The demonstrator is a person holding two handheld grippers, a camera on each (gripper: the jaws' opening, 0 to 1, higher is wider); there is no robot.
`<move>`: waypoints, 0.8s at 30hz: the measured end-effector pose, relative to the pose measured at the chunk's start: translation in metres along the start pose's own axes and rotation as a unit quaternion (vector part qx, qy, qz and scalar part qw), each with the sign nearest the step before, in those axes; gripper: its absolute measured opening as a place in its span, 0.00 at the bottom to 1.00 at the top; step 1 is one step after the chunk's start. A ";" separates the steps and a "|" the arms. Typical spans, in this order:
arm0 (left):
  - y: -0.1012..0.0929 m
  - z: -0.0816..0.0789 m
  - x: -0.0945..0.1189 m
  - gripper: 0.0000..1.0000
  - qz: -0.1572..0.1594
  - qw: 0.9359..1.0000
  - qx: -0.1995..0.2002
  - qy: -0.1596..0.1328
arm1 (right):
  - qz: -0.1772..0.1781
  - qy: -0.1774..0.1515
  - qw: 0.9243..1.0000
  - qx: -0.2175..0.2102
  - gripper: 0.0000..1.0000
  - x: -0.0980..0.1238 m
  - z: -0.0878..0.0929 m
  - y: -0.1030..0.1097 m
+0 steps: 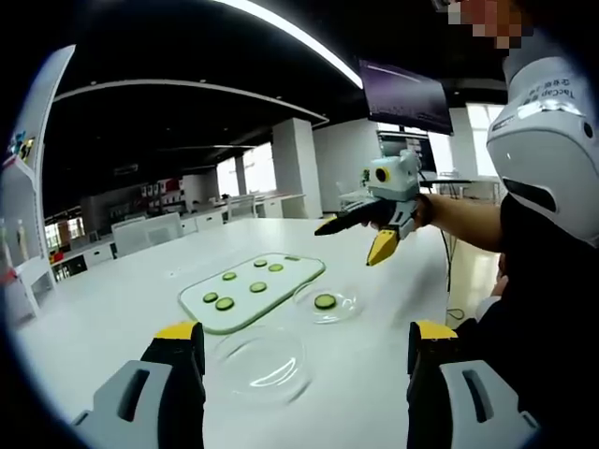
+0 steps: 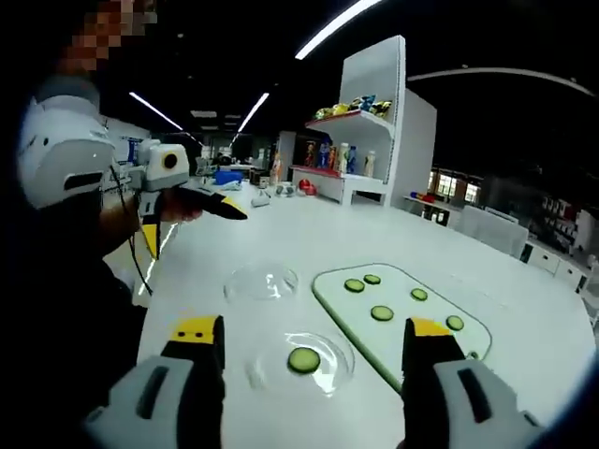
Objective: Open the petri dish lid, add cucumber slices into the petri dish, and close the lid
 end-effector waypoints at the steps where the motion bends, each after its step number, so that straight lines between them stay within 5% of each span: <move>1: 0.001 -0.001 0.001 0.89 -0.001 1.000 0.000 0.000 | 0.000 -0.006 1.000 -0.006 0.82 0.004 0.000 0.000; 15: 0.007 0.000 0.000 0.89 -0.003 1.000 0.005 0.002 | 0.052 -0.056 0.995 -0.069 0.94 0.061 0.025 0.001; 24: 0.009 0.000 -0.001 0.90 -0.008 1.000 0.004 0.003 | 0.039 -0.066 0.992 -0.100 0.97 0.072 0.034 0.005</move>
Point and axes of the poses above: the point that each gripper's makers call its tool centre point, and the gripper's own axes: x roughly backward along the fingers, y roughly to its left, z roughly out of its underside, the point moved 10 cm from there along x, roughly backward along the fingers, and after that the axes turned 3 degrees about x, right-handed, at the moved point
